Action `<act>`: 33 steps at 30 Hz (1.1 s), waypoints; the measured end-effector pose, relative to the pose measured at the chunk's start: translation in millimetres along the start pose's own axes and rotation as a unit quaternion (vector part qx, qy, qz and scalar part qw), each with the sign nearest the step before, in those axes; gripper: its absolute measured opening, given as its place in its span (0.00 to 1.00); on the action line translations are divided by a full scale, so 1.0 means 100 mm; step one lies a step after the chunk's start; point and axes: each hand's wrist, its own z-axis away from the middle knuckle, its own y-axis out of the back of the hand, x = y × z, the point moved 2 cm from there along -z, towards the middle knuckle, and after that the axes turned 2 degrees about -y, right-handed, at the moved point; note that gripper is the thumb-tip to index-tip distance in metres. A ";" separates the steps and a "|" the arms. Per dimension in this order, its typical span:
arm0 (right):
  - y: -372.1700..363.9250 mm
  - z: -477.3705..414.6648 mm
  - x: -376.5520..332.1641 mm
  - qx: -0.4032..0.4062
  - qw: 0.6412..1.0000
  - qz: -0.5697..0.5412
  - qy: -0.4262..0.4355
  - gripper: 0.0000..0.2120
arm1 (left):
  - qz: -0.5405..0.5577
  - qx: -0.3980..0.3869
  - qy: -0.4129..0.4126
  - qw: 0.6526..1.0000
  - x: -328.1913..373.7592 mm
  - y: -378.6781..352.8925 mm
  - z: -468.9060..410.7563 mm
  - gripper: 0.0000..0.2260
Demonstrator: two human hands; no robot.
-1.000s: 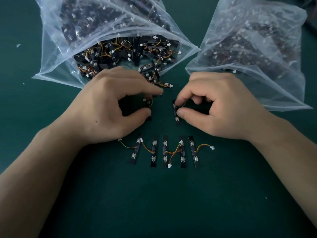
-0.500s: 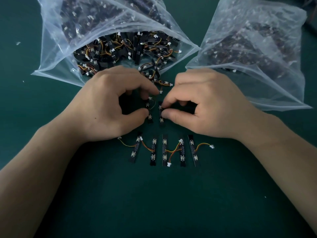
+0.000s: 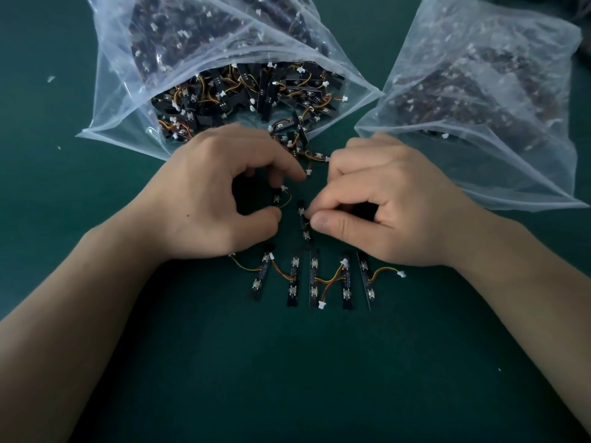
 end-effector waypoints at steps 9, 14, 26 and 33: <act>-0.01 0.00 0.01 -0.019 1.000 -0.008 0.001 0.11 | 0.005 0.007 0.005 1.000 0.00 -0.01 0.00 0.22; -0.01 0.00 0.01 -0.005 1.000 -0.016 0.006 0.09 | -0.002 0.008 0.002 1.000 0.00 -0.01 0.00 0.20; 0.01 -0.01 0.08 0.093 0.988 0.071 -0.105 0.11 | 0.002 0.011 -0.010 1.000 0.00 -0.02 0.00 0.13; 0.03 -0.02 0.09 0.149 0.981 0.069 -0.108 0.06 | 0.003 0.016 -0.015 1.000 0.00 -0.04 0.01 0.12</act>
